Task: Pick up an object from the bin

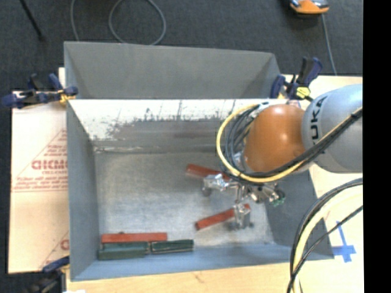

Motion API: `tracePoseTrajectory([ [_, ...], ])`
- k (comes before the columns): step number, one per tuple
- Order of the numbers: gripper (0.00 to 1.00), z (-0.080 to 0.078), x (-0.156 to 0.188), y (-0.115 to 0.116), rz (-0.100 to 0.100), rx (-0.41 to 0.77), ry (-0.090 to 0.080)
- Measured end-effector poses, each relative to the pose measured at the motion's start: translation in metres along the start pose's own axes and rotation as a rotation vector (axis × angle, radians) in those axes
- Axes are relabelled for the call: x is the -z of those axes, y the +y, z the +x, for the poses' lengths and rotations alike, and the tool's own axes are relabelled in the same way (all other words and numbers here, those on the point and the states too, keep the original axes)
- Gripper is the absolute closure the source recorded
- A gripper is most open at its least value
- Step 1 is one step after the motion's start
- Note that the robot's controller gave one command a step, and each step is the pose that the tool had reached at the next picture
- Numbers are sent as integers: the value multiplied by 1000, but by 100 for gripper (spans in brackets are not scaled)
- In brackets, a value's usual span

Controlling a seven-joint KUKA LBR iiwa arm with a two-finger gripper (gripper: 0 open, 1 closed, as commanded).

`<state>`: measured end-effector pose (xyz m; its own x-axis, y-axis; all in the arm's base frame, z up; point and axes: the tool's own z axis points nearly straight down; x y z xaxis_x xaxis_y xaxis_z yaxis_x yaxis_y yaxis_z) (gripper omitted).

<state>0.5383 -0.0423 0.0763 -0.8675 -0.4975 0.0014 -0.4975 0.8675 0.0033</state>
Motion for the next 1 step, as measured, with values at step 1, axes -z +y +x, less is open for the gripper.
tracePoseTrajectory([
  [1,100,-1,4,0,2,-4,-4],
])
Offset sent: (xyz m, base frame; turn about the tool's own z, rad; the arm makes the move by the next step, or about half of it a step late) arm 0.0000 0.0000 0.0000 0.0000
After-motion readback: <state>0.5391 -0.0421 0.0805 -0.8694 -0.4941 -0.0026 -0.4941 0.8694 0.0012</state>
